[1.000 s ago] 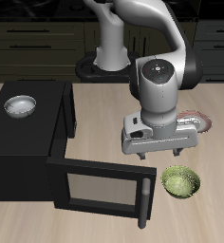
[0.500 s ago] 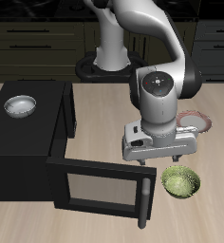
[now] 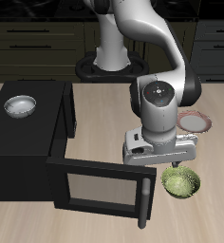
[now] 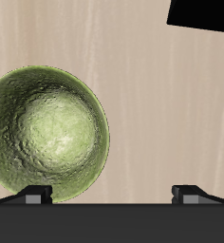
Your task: Place the green bowl on the plate
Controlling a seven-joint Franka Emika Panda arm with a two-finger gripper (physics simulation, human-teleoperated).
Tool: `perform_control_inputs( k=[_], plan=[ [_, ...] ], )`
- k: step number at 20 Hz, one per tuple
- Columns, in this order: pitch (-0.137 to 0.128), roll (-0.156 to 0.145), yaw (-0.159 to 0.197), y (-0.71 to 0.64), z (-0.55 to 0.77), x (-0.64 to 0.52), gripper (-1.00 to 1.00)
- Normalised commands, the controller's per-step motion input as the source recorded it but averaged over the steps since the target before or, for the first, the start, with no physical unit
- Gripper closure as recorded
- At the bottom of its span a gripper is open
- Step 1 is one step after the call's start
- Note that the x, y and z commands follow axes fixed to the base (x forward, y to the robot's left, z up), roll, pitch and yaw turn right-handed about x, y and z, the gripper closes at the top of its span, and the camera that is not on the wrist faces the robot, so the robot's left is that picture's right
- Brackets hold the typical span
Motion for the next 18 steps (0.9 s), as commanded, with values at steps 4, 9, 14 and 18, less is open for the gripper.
perform_control_inputs(
  k=[4,9,14,18],
  plan=[
    [0.007,0.015,-0.035,0.09,-0.12,0.04,-1.0],
    [0.01,0.017,-0.033,0.07,-0.11,0.02,-1.0],
    [0.03,0.008,0.002,0.1,-0.24,0.0,-1.0],
    [0.04,0.018,0.005,0.06,-0.31,-0.05,-1.0]
  ],
)
